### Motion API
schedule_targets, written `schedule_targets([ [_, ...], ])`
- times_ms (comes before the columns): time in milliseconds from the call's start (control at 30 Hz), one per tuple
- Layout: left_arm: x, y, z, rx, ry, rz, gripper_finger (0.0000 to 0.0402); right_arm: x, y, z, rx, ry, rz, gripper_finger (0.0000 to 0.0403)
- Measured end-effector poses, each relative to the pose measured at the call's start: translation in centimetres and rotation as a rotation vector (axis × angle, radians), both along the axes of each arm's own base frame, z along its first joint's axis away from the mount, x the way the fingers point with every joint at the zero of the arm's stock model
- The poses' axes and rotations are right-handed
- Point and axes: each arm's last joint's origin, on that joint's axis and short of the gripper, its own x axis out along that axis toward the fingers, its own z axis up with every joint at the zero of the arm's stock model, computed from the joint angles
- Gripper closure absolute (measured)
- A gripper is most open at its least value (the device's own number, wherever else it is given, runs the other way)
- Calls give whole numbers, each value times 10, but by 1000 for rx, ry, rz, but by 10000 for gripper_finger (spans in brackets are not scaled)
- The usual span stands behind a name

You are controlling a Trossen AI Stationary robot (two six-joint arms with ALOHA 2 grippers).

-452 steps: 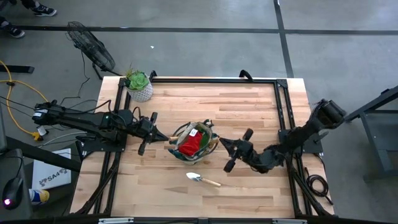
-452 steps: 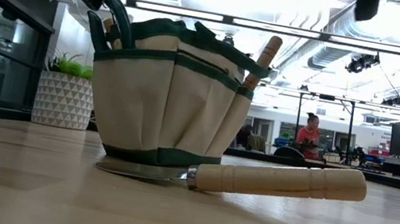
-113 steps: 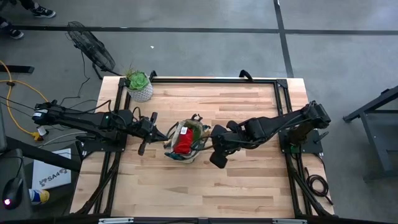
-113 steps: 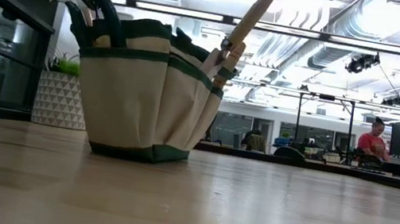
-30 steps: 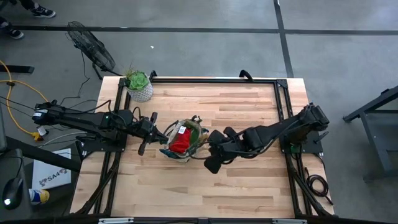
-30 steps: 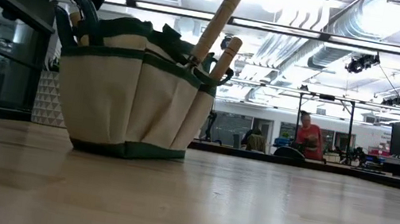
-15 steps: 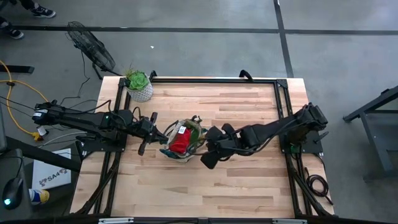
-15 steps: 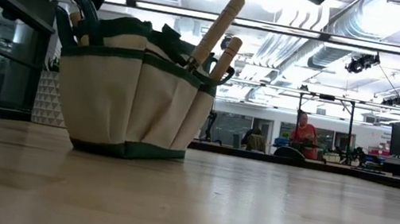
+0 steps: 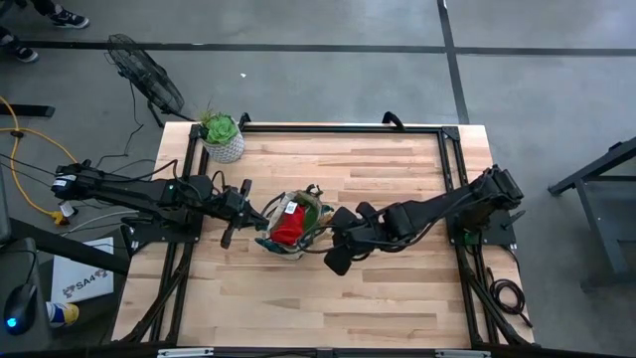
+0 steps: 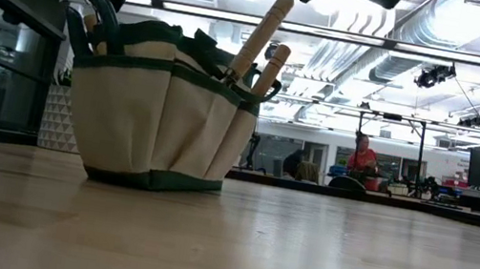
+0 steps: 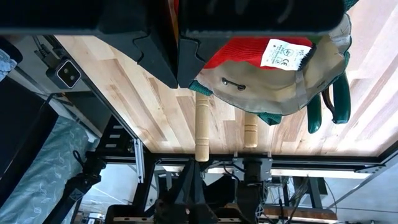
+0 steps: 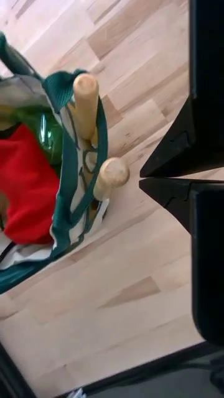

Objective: Pick & Place Garden tools in Gardening bag
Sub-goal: Put the trowel into the gardening bag

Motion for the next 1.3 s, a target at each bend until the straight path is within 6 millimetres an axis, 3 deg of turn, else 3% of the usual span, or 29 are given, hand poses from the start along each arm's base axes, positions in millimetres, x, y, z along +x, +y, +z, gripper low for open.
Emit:
schedule_targets([
  [533,0,0,-1,1,7,0,402,25,-6,-8,-41,-105,14,399],
  [733,0,0,-1,1,7,0,402,21,-2,-8,-38,-84,24,399],
  [967,0,0,-1,1,7,0,402,10,20,-5,72,-55,114,399],
  [1167,0,0,-1,1,7,0,402,5,19,-40,46,4,59,399],
  [1300,0,0,-1,1,7,0,402,10,17,-57,-20,-92,34,399],
])
